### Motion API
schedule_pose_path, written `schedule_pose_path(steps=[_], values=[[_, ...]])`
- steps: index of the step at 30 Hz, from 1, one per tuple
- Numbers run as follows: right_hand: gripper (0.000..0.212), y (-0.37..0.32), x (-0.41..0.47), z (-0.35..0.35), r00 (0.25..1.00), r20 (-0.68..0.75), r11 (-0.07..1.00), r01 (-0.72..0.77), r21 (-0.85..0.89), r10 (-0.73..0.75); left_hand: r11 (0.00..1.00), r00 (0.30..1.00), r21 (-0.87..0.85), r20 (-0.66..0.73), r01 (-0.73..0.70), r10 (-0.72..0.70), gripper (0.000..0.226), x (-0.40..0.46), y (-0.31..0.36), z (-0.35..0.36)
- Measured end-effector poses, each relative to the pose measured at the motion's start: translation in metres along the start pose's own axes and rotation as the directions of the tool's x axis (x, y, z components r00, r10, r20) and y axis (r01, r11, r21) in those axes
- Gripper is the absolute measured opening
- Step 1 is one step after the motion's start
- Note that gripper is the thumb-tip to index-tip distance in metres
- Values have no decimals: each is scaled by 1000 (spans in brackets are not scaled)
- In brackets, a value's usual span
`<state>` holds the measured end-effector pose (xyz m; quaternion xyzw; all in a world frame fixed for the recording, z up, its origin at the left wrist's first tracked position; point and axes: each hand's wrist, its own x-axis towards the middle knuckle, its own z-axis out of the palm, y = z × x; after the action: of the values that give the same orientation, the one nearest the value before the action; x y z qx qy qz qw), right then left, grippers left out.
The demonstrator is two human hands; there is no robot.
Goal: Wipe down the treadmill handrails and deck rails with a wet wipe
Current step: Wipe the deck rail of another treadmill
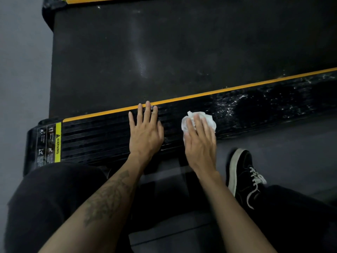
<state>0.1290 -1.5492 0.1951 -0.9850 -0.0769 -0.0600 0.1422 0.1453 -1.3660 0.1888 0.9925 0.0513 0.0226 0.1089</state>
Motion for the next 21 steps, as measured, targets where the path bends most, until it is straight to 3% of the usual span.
schedule_pose_path(steps=[2, 7, 8, 12, 13, 18, 21], values=[[51, -22, -5, 7, 999, -9, 999, -36, 12, 36, 1000, 1000, -5, -3, 3, -3, 59, 0, 1, 0], [47, -6, -12, 9, 951, 0, 950, 309, -51, -309, 1000, 1000, -1, -5, -1, 1, 59, 0, 0, 1], [47, 3, -11, 7, 958, -11, 956, 286, -57, -287, 1000, 1000, -1, -7, -3, 3, 60, 0, 0, 0], [51, -2, -11, 5, 999, -47, 999, -27, -22, 26, 1000, 1000, -2, -15, -1, 1, 62, 1, 1, 0], [51, -12, -14, 8, 998, -58, 999, -38, -19, 37, 1000, 1000, 0, -8, 0, 0, 62, 1, 2, 0], [48, -16, -27, 17, 946, -51, 947, 320, -33, -321, 1000, 1000, -7, -2, 5, -5, 58, 1, 1, -1], [44, 10, -25, 12, 966, -94, 971, 238, -24, -240, 1000, 1000, -12, -3, 1, -1, 61, 0, 2, -3]])
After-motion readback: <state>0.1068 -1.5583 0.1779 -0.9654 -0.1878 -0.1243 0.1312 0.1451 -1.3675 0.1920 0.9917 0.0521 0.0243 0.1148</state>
